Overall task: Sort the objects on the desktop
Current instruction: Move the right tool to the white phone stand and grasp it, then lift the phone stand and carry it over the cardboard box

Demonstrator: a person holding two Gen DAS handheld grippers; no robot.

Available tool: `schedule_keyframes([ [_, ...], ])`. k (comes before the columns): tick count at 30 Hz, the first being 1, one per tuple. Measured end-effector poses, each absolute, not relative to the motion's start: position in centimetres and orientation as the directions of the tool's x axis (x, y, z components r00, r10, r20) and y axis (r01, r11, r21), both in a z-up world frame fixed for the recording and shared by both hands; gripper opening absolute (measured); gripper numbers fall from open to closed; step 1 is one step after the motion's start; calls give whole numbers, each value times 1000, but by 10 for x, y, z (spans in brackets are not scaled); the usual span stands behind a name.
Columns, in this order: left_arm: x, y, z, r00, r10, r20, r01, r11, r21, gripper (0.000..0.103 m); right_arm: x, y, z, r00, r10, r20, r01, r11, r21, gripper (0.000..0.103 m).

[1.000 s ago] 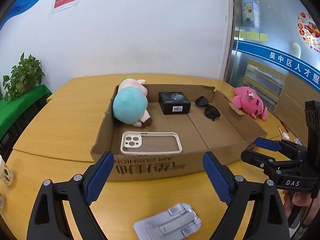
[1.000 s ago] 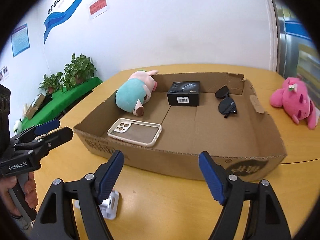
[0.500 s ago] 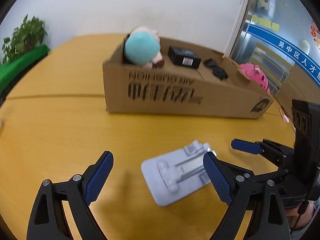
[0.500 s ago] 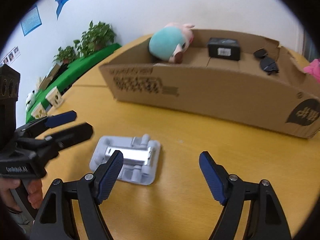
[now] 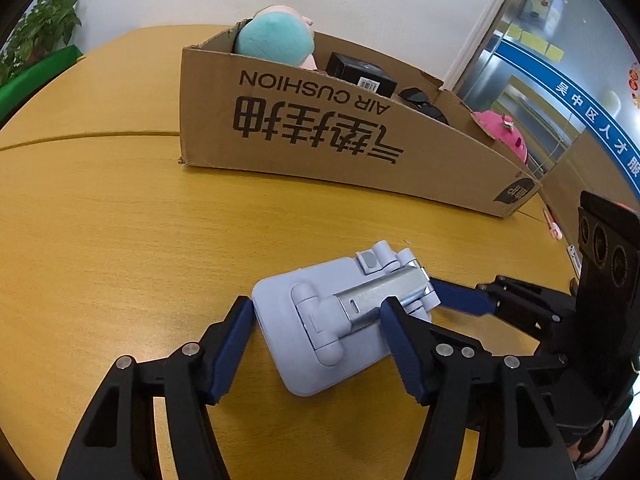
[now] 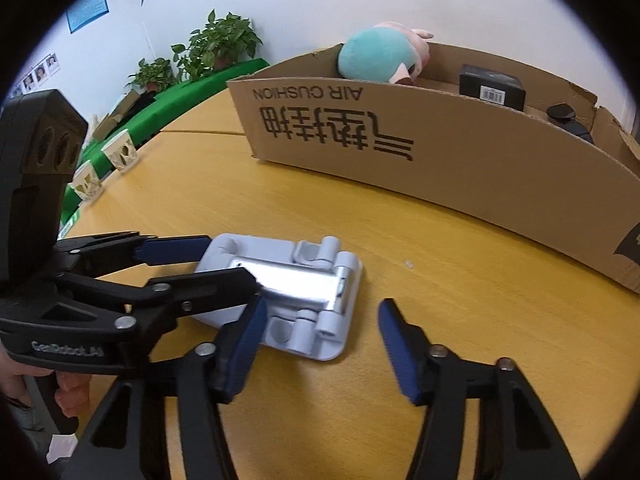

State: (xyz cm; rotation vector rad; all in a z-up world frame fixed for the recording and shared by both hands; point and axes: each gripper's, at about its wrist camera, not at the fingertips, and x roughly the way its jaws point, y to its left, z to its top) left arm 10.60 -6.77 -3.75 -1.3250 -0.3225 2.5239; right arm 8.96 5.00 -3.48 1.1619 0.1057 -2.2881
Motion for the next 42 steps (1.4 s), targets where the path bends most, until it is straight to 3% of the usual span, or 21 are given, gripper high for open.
schedule_keyframes([
  [6, 111, -61, -38, -520, 367, -771, -168, -929, -329, 54, 89, 60, -34, -444, -480, -757, 507, -831, 229, 42],
  [11, 115, -32, -37, -510, 383, -770, -225, -924, -310, 50, 98, 83, -34, -467, -459, -756, 458, -857, 238, 42],
  [14, 113, -12, -37, -489, 406, -772, -276, -912, -304, 40, 104, 101, -33, -495, -427, -757, 408, -883, 232, 42],
  [26, 107, 14, -15, -488, 483, -727, -388, -866, -315, 40, 116, 144, -16, -588, -328, -740, 255, -943, 215, 42],
  [42, 87, -1, 66, -669, 385, -636, -320, -921, -222, 39, 82, 124, 53, -672, -426, -606, 391, -899, 199, 42],
])
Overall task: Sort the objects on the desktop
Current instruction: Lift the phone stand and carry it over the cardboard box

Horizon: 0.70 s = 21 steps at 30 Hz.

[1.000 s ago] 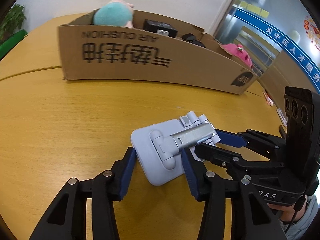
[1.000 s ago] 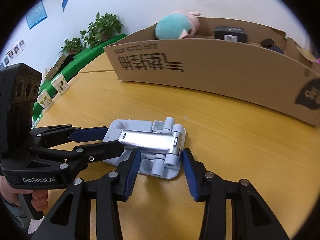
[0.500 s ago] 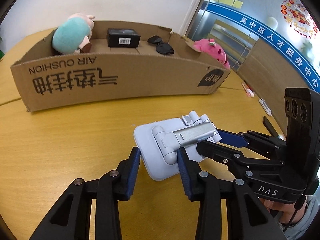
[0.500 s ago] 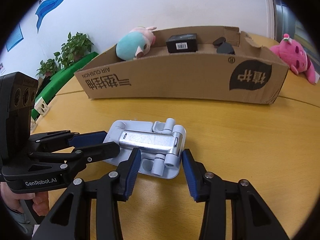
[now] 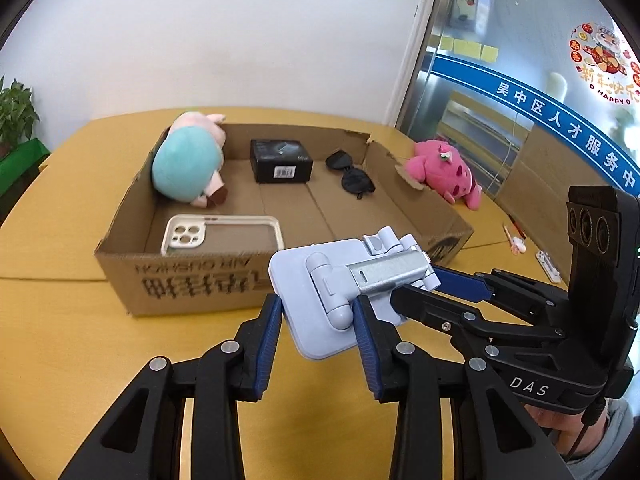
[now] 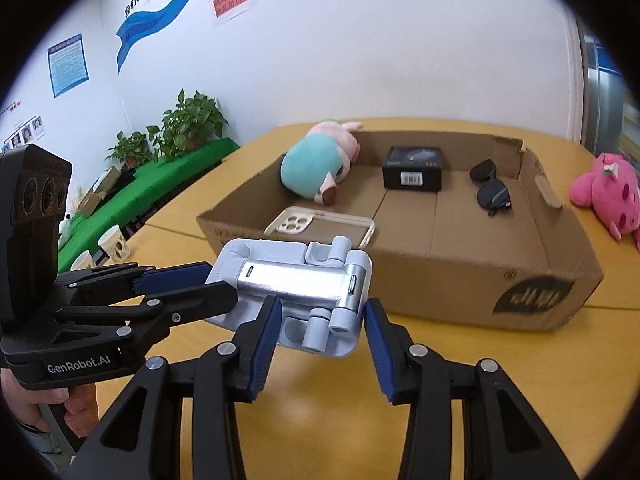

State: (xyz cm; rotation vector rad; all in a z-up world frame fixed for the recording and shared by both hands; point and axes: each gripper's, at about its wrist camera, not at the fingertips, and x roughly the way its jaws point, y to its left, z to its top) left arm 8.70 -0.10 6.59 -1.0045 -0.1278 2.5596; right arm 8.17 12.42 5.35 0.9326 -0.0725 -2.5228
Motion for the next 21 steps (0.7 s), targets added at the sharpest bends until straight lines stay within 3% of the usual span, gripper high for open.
schedule_keyframes([
  [13, 11, 85, 94, -635, 482, -603, -458, -864, -209, 38, 36, 207, 84, -760, -306, -574, 269, -951, 151, 42],
  [21, -47, 80, 86, -589, 463, -662, -464, -865, -192, 38, -10, 204, 67, -745, -275, -607, 193, -961, 198, 42],
])
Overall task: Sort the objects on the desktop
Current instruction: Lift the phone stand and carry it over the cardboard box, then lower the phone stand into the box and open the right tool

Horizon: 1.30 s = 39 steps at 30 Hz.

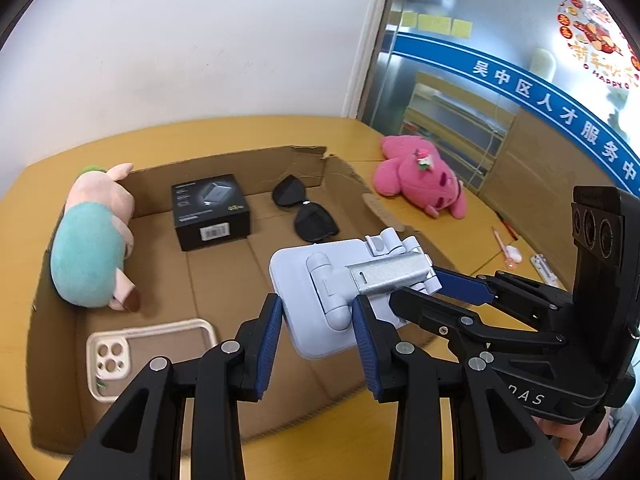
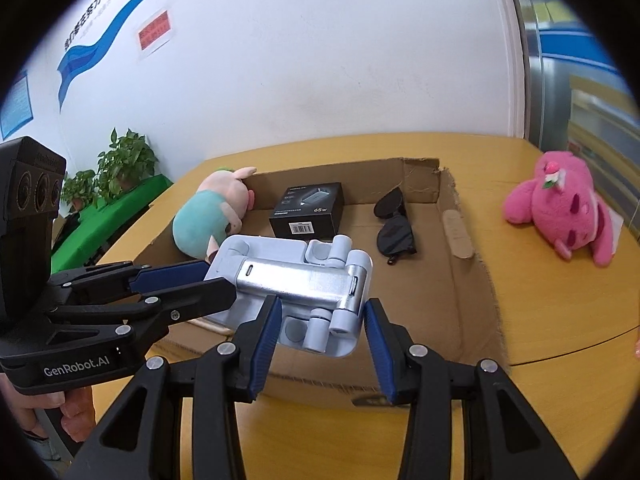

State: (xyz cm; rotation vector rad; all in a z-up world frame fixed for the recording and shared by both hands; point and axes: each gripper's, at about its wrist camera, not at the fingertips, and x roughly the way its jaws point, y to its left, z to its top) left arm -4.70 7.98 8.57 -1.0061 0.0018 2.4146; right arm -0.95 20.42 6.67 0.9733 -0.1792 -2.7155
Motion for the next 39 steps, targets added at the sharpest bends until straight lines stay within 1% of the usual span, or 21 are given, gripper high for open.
schedule_keyframes([
  [3, -71, 70, 85, -572, 446, -688, -441, -875, -201, 38, -33, 194, 65, -731, -293, -616, 195, -955, 222, 42],
  [8, -102, 69, 74, -533, 447, -719, -410, -879, -243, 38, -64, 187, 63, -706, -293, -645, 205, -956, 210, 42],
  [12, -120, 83, 56, -489, 439, -754, -381, -885, -268, 38, -85, 197, 51, -662, -280, -695, 210, -960, 187, 42],
  [17, -141, 104, 37, -430, 412, -803, -344, -897, -277, 38, -108, 215, 36, -602, -279, -748, 203, -960, 195, 42],
  [23, -158, 109, 8, -313, 411, -856, -292, -899, -325, 38, -132, 221, 15, -492, -260, -831, 188, -964, 190, 42],
  [24, -160, 108, 0, -286, 415, -864, -273, -899, -342, 36, -133, 220, 11, -476, -254, -842, 182, -965, 188, 42],
  [25, -161, 109, -3, -272, 405, -873, -265, -904, -337, 31, -134, 220, 6, -457, -248, -854, 174, -967, 187, 41],
  [26, -161, 110, -2, -271, 418, -867, -269, -898, -348, 24, -134, 219, 5, -451, -240, -860, 171, -969, 180, 36],
  [27, -160, 111, 1, -285, 409, -867, -274, -901, -336, 24, -133, 218, 5, -451, -235, -861, 174, -969, 173, 34],
  [28, -160, 111, 3, -300, 396, -868, -276, -907, -319, 26, -133, 215, 3, -437, -233, -869, 180, -969, 170, 33],
  [30, -155, 108, 11, -328, 383, -864, -274, -913, -301, 35, -133, 210, 0, -421, -220, -880, 176, -971, 159, 33],
  [31, -153, 103, 15, -343, 389, -855, -277, -912, -303, 38, -130, 209, 2, -437, -197, -877, 162, -977, 139, 34],
  [32, -145, 95, 27, -381, 400, -833, -286, -908, -305, 47, -127, 210, 4, -451, -197, -871, 154, -978, 142, 39],
  [33, -137, 88, 37, -421, 406, -811, -293, -907, -302, 60, -121, 211, 8, -469, -211, -857, 147, -976, 160, 45],
  [34, -122, 78, 52, -488, 405, -773, -302, -909, -286, 67, -111, 214, 16, -506, -232, -831, 146, -972, 183, 60],
  [35, -110, 71, 61, -537, 398, -744, -309, -913, -265, 77, -101, 215, 23, -542, -239, -805, 148, -971, 189, 73],
  [36, -90, 62, 73, -603, 384, -699, -320, -919, -229, 86, -83, 217, 31, -601, -231, -765, 144, -973, 181, 77],
  [37, -74, 54, 81, -653, 374, -658, -328, -923, -200, 91, -69, 218, 36, -642, -216, -736, 135, -976, 168, 81],
  [38, -48, 41, 88, -722, 351, -597, -322, -933, -160, 103, -56, 217, 39, -670, -206, -713, 133, -978, 158, 81],
  [39, -31, 32, 89, -766, 329, -552, -306, -942, -137, 103, -39, 214, 41, -699, -200, -686, 139, -980, 145, 81],
])
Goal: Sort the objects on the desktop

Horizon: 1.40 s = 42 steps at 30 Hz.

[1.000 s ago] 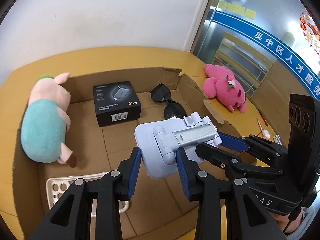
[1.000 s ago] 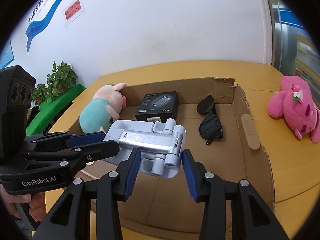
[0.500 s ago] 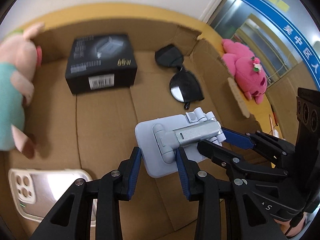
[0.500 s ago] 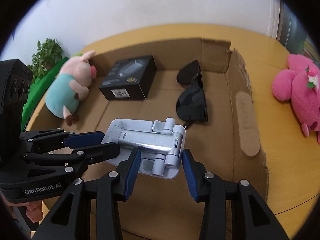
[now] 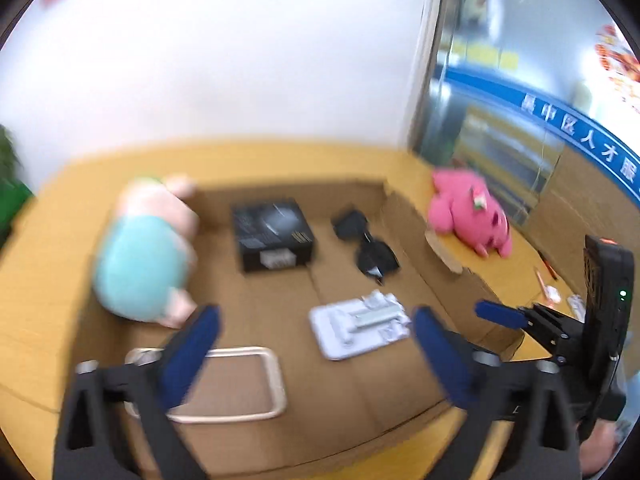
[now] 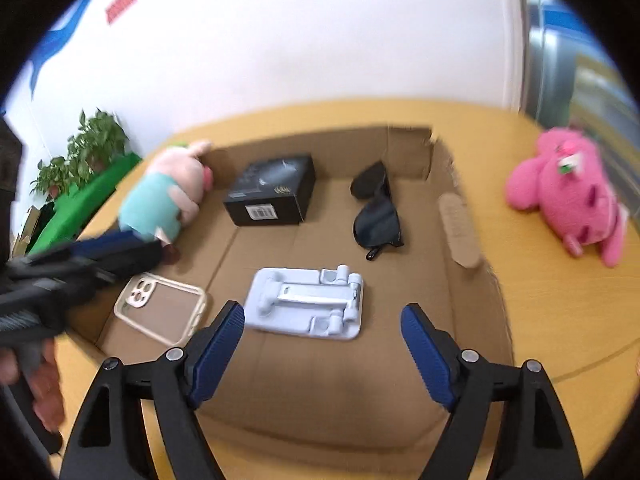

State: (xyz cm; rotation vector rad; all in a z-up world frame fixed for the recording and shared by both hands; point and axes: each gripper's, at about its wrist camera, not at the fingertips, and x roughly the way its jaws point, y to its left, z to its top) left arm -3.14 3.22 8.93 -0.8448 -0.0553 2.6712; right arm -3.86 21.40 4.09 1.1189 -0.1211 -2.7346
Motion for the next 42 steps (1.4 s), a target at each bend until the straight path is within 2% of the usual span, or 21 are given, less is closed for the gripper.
schedule_keyframes([
  [2, 0, 14, 83, -840, 268, -472, -256, -962, -91, 103, -17, 208, 40, -736, -186, -651, 147, -982, 114, 81],
  [5, 20, -7, 61, -889, 178, -421, -170, -984, -56, 103, 11, 195, 35, -808, -145, -572, 152, -988, 35, 82],
  [8, 17, -14, 40, -896, 115, -430, -103, -993, -51, 103, 24, 186, 25, -850, -132, -510, 151, -988, 4, 82],
  [12, 12, -14, 22, -894, 67, -443, -71, -997, -8, 103, 22, 178, 16, -854, -135, -503, 160, -987, -7, 82],
  [14, 7, -14, 13, -884, 52, -465, -56, -998, -5, 103, 24, 179, 13, -866, -128, -484, 145, -989, 2, 86],
  [17, 14, -12, 9, -905, 30, -424, -41, -999, 17, 103, 26, 183, 10, -878, -127, -462, 129, -991, 28, 89],
  [20, 12, -10, 10, -905, 24, -425, -37, -999, 22, 103, 32, 180, 7, -897, -121, -426, 128, -992, 12, 90],
  [22, 12, -10, 10, -905, 22, -426, -35, -999, 22, 103, 31, 180, 7, -895, -128, -427, 134, -991, 17, 92],
  [25, 12, -9, 9, -903, 15, -429, -29, -999, 27, 103, 28, 180, 7, -889, -146, -433, 152, -988, 23, 102],
  [42, 13, -9, 8, -904, 14, -427, -29, -999, 27, 103, 28, 180, 5, -891, -136, -433, 141, -990, 21, 102],
])
